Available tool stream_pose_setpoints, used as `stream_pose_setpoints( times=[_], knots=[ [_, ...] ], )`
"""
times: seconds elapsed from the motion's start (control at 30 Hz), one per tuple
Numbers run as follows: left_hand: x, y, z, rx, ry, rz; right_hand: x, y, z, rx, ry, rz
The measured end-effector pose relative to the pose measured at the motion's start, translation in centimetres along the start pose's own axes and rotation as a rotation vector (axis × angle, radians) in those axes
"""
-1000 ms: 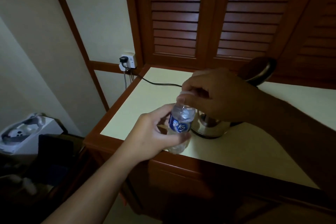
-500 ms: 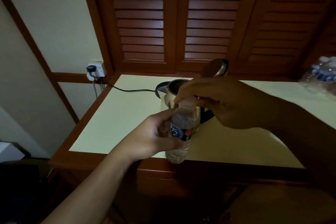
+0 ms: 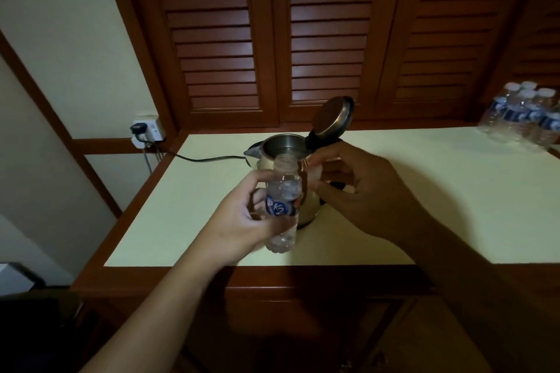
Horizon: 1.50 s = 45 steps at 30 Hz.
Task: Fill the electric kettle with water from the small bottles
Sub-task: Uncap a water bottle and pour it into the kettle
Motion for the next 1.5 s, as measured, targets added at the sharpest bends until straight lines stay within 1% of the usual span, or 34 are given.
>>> stream_pose_setpoints(
  times=[0.07, 0.13, 0.2, 0.3, 0.37, 0.5, 0.63, 0.7, 0.77, 0.83, 0.97, 1.13, 1.27, 1.5],
  knots=[
    [-0.5, 0.2, -0.8, -0.054, 0.033, 0.019, -2.3, -0.8, 0.2, -0.055, 0.048, 0.088],
    [-1.0, 0.3, -1.6, -0.106, 0.061, 0.034, -5.1, -2.0, 0.5, -0.087, 0.017, 0.165],
    [-1.2, 0.4, -2.4, -0.155, 0.089, 0.053, -8.5, -3.1, 0.9, -0.1, -0.122, 0.203],
    [-1.3, 0.5, -3.5, -0.205, 0.132, 0.061, -13.1, -4.6, 1.8, -0.046, -0.371, 0.255],
    [-1.1, 0.7, -4.2, -0.226, 0.146, 0.054, -14.7, -5.0, 2.3, -0.034, -0.408, 0.281],
    [-1.5, 1.5, -5.1, -0.216, 0.241, 0.031, -15.0, -5.0, 3.1, -0.03, -0.466, 0.17],
    [-2.8, 3.4, -6.0, -0.154, 0.458, 0.036, -15.0, -5.0, 3.0, -0.07, -0.558, 0.157],
    [-3.6, 4.6, -6.6, -0.14, 0.602, 0.073, -15.8, -5.2, 3.6, -0.026, -0.611, 0.184],
    [-4.5, 5.7, -7.1, -0.142, 0.796, 0.125, -17.3, -5.5, 4.1, 0.053, -0.643, 0.253],
    [-5.2, 6.8, -7.3, -0.147, 0.972, 0.181, -18.3, -5.6, 4.5, 0.098, -0.656, 0.295],
    [-6.0, 8.2, -7.0, -0.135, 1.238, 0.25, -18.5, -5.5, 4.7, 0.093, -0.657, 0.288],
    [-7.9, 8.9, -6.0, -0.172, 1.506, 0.38, -18.7, -5.6, 4.5, 0.08, -0.644, 0.296],
    [-8.8, 9.5, -5.5, -0.18, 1.633, 0.458, -18.5, -5.5, 4.3, 0.065, -0.635, 0.282],
    [-9.1, 9.4, -4.2, -0.189, 1.707, 0.563, -18.6, -5.6, 4.3, 0.066, -0.629, 0.279]
  ],
)
Point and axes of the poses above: each hand's wrist, its own y-axis towards the middle knuckle, its own z-axis out of the palm, x = y × z, the point moved 10 cm from there along y, towards the middle knuckle, and after that the axes turned 8 degrees about -x, right-handed, at the moved point
